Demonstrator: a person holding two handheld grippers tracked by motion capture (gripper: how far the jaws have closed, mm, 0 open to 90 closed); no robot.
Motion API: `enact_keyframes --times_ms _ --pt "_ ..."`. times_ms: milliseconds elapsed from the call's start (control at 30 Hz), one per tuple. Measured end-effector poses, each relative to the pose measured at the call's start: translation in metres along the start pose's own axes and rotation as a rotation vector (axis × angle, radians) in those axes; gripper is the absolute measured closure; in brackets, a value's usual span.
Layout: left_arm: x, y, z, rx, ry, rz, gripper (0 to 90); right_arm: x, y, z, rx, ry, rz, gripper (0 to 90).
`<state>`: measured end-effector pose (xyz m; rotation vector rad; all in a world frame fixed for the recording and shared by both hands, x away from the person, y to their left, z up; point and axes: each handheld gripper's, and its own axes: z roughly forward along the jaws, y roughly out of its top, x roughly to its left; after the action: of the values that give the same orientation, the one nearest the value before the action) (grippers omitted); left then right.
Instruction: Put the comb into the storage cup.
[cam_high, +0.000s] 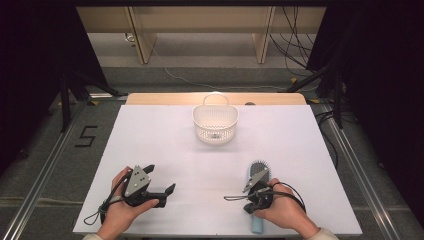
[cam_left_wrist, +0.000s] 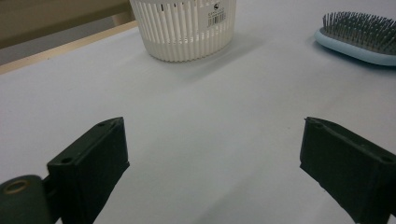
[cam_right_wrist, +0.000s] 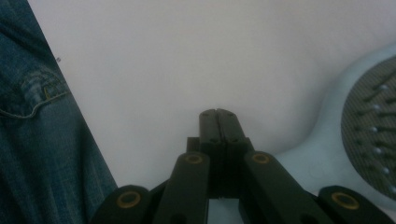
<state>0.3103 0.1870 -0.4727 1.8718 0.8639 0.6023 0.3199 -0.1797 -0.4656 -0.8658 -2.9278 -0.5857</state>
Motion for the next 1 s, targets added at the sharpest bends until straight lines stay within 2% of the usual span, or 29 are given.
enact_keyframes --times_ms 500,767,833,900,1000 --pt "0.000 0.000 0.000 0.002 0.001 -0.002 7.2 -0.016 -0.034 -0.017 0.008 -0.020 0.091 90.0" --pt "0.000 0.000 0.000 0.001 0.002 -0.002 7.2 -0.017 -0.038 -0.019 0.005 -0.017 0.110 89.9" --pt "0.000 0.000 0.000 0.001 0.002 -0.001 7.2 -0.018 -0.038 -0.020 -0.028 0.002 0.134 84.7" --pt "0.000 0.000 0.000 0.001 0.002 -0.001 7.3 -0.018 -0.037 -0.024 -0.085 0.036 0.138 80.6" --pt "0.000 0.000 0.000 0.002 0.000 -0.001 7.3 -0.017 -0.036 -0.030 -0.217 0.046 0.107 71.4"
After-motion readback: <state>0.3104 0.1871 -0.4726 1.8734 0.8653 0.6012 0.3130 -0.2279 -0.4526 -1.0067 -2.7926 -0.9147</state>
